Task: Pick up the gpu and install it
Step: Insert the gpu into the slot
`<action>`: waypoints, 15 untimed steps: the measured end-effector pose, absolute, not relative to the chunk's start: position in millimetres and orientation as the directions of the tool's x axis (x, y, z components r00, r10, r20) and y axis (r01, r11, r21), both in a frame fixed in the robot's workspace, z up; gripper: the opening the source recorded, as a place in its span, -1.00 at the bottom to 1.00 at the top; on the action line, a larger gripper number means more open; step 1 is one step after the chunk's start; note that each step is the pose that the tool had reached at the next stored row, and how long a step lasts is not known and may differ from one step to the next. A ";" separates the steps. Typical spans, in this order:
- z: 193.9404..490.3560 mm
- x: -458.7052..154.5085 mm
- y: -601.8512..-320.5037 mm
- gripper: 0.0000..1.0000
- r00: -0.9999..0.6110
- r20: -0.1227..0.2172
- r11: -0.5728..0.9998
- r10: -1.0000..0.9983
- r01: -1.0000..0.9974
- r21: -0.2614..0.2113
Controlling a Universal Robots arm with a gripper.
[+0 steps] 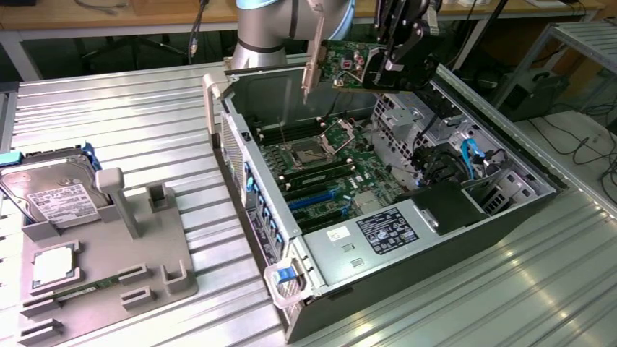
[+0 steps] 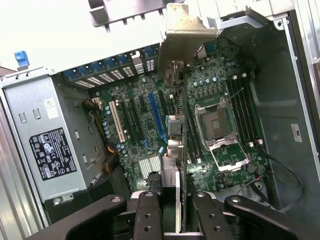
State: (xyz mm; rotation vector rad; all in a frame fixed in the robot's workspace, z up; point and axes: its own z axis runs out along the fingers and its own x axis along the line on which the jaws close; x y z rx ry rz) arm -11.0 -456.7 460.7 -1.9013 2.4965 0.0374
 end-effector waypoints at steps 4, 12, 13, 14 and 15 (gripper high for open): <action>460.8 -10.9 -456.8 -0.44 -0.247 -0.017 0.247 -0.969 -0.969 0.017; 460.7 -11.0 -457.4 -0.44 -0.202 -0.018 0.202 -0.979 -0.979 0.017; 460.8 -11.0 -457.4 -0.44 -0.199 -0.019 0.198 -0.980 -0.980 0.017; 460.7 -11.0 -457.5 -0.44 -0.195 -0.019 0.194 -0.981 -0.981 0.017; 460.7 -11.0 -457.6 -0.44 -0.190 -0.019 0.189 -0.982 -0.982 0.017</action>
